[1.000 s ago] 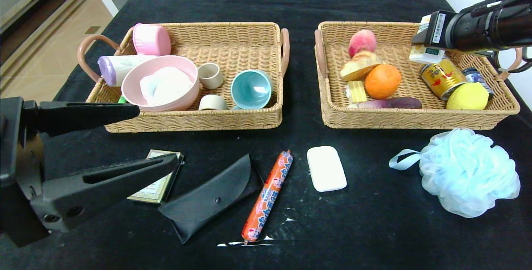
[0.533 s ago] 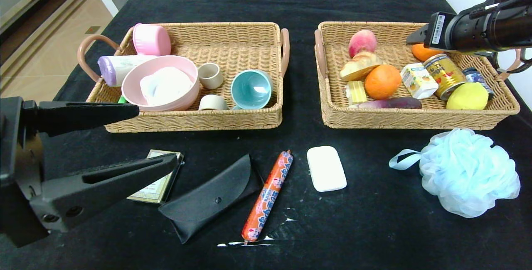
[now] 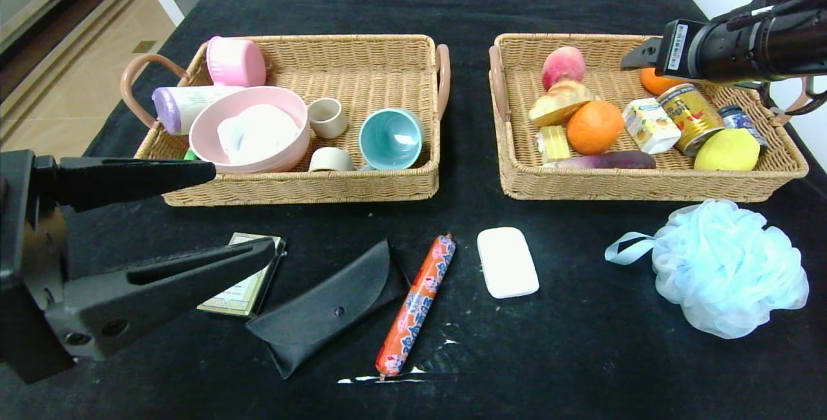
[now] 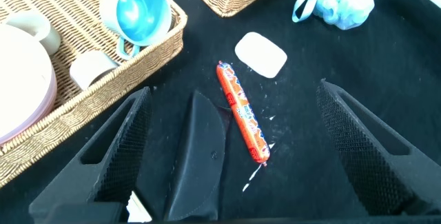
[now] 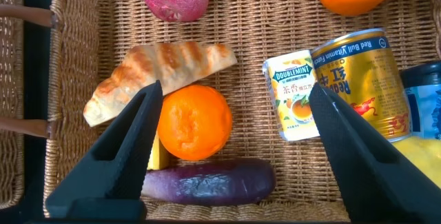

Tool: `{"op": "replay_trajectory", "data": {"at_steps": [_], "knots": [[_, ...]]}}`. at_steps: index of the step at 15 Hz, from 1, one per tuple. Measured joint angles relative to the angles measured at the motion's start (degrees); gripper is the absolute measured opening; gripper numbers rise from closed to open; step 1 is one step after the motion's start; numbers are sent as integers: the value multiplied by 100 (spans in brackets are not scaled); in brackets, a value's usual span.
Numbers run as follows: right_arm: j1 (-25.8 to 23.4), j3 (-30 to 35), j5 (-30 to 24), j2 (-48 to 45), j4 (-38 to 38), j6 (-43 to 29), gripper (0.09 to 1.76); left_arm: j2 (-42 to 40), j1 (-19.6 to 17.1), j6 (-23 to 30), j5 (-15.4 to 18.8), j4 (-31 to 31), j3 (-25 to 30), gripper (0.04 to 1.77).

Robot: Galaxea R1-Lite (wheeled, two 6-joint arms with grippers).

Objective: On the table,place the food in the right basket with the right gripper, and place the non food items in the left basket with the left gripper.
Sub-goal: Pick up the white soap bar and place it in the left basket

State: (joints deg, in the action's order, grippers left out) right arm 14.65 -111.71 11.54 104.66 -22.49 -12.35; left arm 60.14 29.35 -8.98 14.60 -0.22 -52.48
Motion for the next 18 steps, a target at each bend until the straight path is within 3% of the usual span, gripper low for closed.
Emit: {"op": "replay_trajectory", "data": {"at_steps": [7,13,18], "knots": [[-55,118,-85,-411,-601,325,165,2,0,4,-9,-2,2,172],[-121,717,-1045,-1356,-1397,908,168,15,0,12,-6,6,11,172],[34,1158,-1259,-1915,-1651,913,169,15,0,12,-5,6,11,172]]}}
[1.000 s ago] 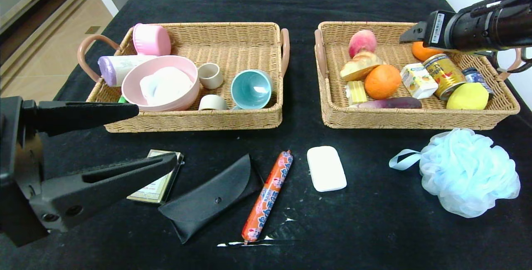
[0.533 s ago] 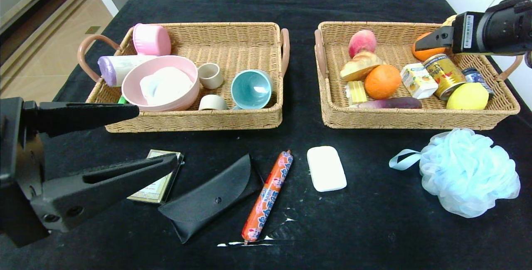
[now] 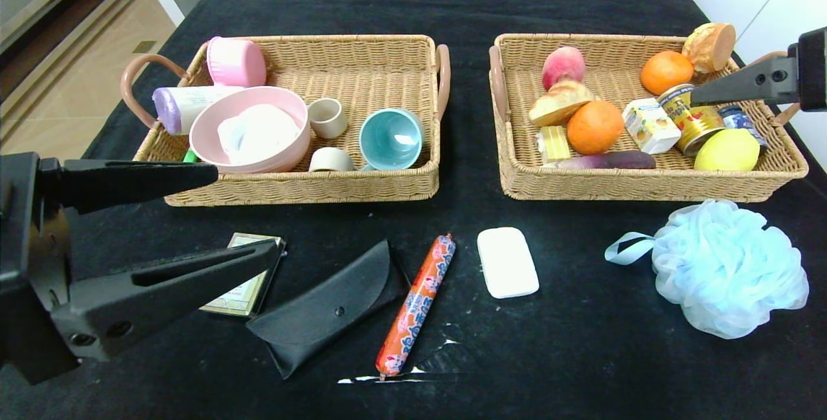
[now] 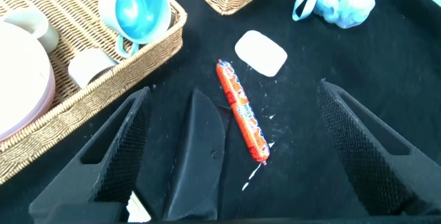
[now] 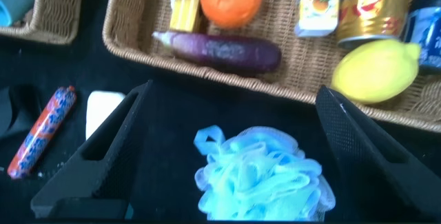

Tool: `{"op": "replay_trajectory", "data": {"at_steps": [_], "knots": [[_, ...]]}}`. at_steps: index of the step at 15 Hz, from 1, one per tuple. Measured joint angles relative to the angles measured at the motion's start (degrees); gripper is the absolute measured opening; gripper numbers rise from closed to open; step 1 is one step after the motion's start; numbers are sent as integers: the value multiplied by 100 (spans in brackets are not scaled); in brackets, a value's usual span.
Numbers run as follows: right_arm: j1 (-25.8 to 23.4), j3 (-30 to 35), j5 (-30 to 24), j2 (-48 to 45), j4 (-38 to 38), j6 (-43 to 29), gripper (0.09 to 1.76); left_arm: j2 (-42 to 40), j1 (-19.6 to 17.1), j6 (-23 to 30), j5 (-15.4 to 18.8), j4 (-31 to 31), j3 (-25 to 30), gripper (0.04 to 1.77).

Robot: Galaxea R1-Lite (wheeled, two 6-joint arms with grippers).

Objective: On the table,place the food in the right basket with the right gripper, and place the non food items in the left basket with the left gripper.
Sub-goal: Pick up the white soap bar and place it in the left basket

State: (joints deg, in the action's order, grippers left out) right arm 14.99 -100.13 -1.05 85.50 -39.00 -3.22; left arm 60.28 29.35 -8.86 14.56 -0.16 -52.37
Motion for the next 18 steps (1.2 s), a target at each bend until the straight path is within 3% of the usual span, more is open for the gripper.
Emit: {"op": "replay_trajectory", "data": {"at_steps": [5,12,18], "knots": [[623,639,138,-279,33,-100,170,-9,0,-4,-1,-5,9,172],[1929,1135,1003,-286,77,-758,170,-44,0,-11,2,-2,26,172],[2612,1673,1235,29,684,-970,170,-100,0,-11,2,-5,4,172]]}}
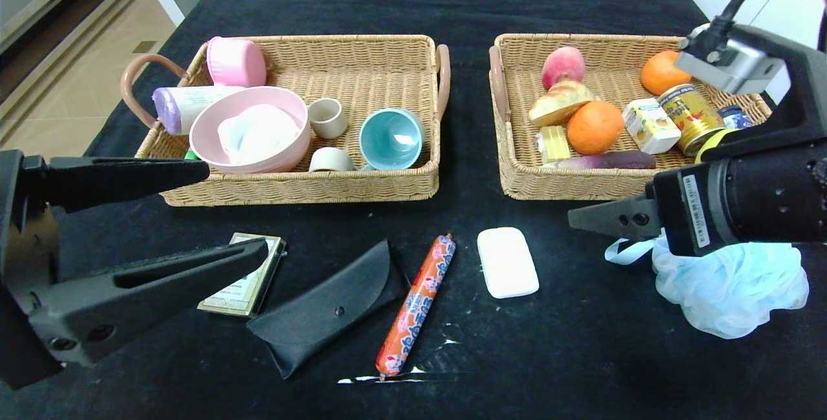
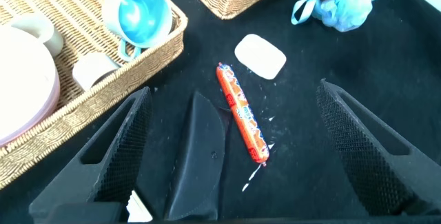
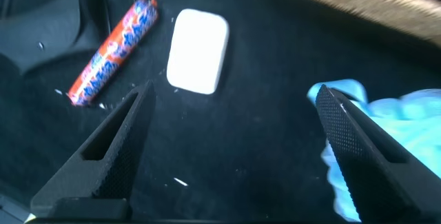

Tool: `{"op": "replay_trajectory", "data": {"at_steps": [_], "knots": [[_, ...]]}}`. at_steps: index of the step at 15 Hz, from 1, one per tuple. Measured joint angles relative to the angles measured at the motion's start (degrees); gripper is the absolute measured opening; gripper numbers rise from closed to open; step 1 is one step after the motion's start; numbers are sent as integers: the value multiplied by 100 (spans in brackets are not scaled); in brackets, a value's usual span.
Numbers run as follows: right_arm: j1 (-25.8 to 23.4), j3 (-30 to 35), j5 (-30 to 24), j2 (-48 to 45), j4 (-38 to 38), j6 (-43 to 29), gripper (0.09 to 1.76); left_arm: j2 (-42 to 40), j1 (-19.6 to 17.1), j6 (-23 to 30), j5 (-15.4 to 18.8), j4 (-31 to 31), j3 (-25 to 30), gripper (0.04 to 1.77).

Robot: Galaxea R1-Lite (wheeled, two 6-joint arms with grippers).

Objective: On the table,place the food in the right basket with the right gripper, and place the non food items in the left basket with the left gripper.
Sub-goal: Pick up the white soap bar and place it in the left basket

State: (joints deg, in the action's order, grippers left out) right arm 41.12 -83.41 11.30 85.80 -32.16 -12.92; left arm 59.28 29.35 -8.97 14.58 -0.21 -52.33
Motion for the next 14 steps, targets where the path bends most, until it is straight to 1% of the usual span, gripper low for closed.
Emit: {"op": "replay_trajectory", "data": {"at_steps": [3,7,12,14], "knots": [[141,67,11,157,38,-110,170,-27,0,-1,9,0,-1,172],[341,130,273,430,88,-221,170,-38,0,-1,11,2,-4,172],[563,177,603,878,521,-260,170,-39,0,-1,16,5,-6,172],[603,183,724,1073,680,-424,170,-39,0,-1,20,5,-6,172]]}}
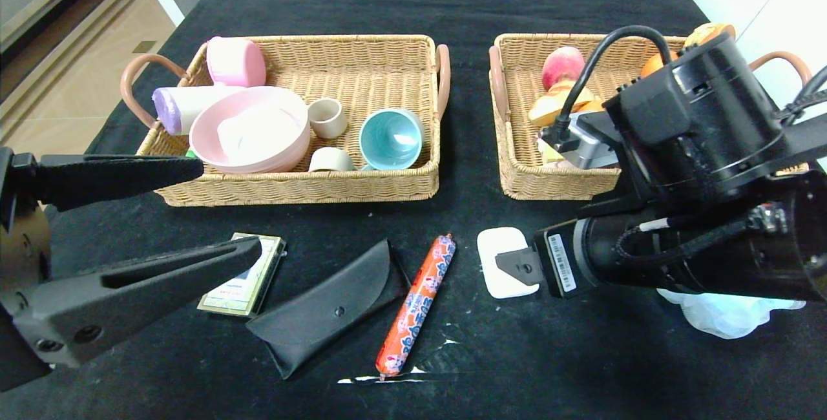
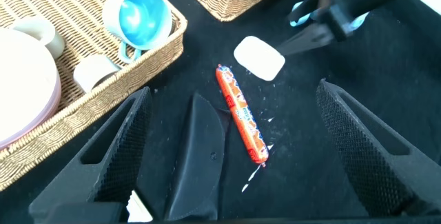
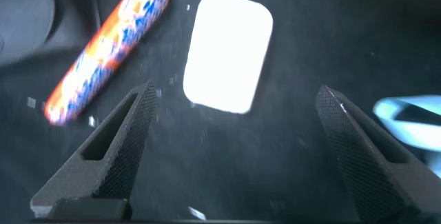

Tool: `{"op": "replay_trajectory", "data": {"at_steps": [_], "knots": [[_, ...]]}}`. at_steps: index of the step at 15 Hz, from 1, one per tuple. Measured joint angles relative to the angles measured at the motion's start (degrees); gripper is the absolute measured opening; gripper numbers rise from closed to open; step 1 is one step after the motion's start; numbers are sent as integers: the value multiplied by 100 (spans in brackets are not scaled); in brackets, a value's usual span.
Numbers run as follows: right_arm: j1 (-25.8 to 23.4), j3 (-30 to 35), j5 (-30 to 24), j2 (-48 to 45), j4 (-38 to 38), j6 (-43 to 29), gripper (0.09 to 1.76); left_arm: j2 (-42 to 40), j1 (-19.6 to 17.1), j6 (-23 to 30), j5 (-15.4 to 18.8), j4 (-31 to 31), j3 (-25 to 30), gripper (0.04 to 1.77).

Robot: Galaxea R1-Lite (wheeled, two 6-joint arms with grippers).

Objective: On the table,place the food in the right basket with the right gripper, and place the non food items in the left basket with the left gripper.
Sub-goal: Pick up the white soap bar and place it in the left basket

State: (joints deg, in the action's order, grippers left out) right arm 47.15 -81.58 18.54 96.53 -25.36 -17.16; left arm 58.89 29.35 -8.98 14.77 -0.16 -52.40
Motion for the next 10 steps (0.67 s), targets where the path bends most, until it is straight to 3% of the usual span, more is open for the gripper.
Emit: {"op": "replay_trajectory", "data": {"at_steps": [10], "knots": [[-30,-22,428,818,610,-378,170,0,0,-2,2,2,6,172]]}}
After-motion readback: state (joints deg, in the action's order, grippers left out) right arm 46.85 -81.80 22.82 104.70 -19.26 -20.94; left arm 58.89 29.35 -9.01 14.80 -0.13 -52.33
